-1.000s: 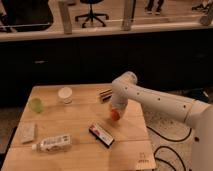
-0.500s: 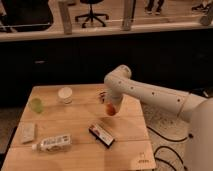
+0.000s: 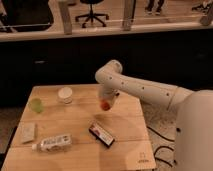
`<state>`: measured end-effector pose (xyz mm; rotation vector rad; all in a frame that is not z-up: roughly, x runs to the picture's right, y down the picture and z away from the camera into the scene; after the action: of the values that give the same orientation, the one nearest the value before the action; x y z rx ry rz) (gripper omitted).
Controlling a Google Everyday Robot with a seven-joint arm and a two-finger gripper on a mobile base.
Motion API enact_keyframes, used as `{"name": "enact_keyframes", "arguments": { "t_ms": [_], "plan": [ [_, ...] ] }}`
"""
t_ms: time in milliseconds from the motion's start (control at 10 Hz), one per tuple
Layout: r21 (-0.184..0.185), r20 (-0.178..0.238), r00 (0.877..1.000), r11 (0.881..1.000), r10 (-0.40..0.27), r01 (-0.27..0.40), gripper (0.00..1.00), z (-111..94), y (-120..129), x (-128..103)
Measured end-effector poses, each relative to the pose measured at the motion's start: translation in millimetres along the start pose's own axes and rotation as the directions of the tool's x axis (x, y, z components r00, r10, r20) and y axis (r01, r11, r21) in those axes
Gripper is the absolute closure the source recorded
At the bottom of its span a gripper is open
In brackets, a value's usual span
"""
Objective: Place apple in paper cup
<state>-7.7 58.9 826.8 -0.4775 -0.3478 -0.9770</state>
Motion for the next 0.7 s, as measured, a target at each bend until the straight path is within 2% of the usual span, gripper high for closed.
{"name": "enact_keyframes", "arguments": {
  "t_ms": [400,700],
  "plan": [
    [0.008,-0.027,0.999,1.000,-0.024,0.024,0.96,-4.0,-34.9,5.0],
    [0.019,-0.045,0.996,0.997,-0.074,0.075,0.96,-6.4,-73.8,-2.0]
  ]
}}
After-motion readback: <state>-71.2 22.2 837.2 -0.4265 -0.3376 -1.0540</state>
